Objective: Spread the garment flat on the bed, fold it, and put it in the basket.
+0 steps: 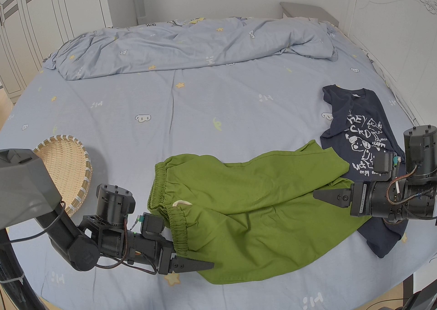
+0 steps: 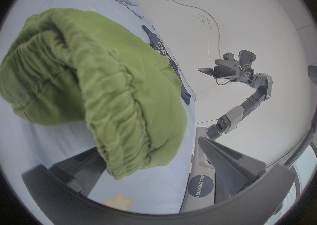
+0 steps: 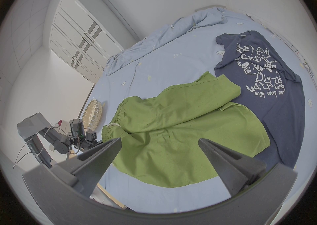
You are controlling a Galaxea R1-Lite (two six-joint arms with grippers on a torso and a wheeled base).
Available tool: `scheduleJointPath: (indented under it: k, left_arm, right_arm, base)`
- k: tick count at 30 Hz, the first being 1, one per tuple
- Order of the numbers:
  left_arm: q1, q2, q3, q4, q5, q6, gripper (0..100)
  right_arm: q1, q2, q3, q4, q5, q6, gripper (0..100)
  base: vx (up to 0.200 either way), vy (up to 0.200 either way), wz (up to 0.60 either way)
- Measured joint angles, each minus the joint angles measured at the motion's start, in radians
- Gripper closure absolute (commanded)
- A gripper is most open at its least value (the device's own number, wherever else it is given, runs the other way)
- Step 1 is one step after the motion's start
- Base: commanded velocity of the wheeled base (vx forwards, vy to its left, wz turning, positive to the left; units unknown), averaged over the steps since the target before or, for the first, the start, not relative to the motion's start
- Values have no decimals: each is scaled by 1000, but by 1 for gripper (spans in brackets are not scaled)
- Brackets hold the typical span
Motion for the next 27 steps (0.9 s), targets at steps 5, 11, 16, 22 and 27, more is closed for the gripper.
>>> scheduleJointPath:
  k: [5, 11, 16, 22, 27]
  left_arm:
    - [-13, -30, 55, 0, -64, -1, 0]
    - [-9, -75, 121, 0, -137, 2, 0]
    - [-5, -95, 176, 0, -139, 6, 0]
    - [-2, -99, 208, 0, -138, 7, 0]
    - [-4, -88, 218, 0, -135, 9, 0]
  right_arm:
    - [-3, 0, 0, 0, -1, 0, 0]
    - [-5, 0, 0, 0, -1, 0, 0]
    - [-5, -1, 0, 0, -1, 0, 0]
    - [-4, -1, 0, 0, -1, 0, 0]
    - [-5, -2, 0, 0, -1, 0, 0]
  base:
    - [0, 0, 0]
    - [0, 0, 0]
    - [0, 0, 0]
    - [0, 0, 0]
    - [0, 0, 0]
